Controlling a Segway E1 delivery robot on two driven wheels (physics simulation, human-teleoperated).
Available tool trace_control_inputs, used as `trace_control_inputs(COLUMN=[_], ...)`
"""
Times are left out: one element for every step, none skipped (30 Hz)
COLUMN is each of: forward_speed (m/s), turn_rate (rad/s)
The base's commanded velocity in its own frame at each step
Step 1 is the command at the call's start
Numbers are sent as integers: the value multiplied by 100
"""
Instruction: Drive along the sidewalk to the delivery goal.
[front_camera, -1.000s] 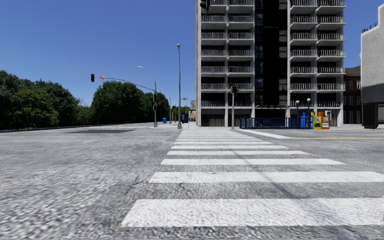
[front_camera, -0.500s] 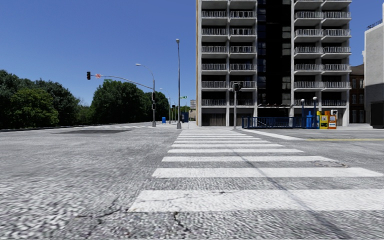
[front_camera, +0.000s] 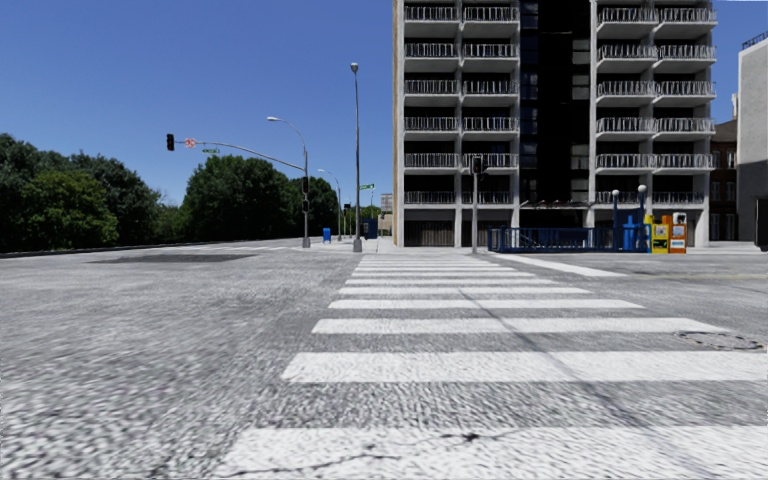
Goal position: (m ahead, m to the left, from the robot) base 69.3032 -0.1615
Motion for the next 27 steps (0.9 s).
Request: trace_control_inputs(forward_speed=[132,132,200,200,200,200,200,200,200,200,200,200,200,200,200,200,200,200,200,200,200,200,200,200,200,200,200], turn_rate=[0,0,0,-2,-6,-9,-9,-11,-16,-20,-20,-24,-26,-26,-26,-26,0,0,0,0,0,0,0,0,0,0,0])
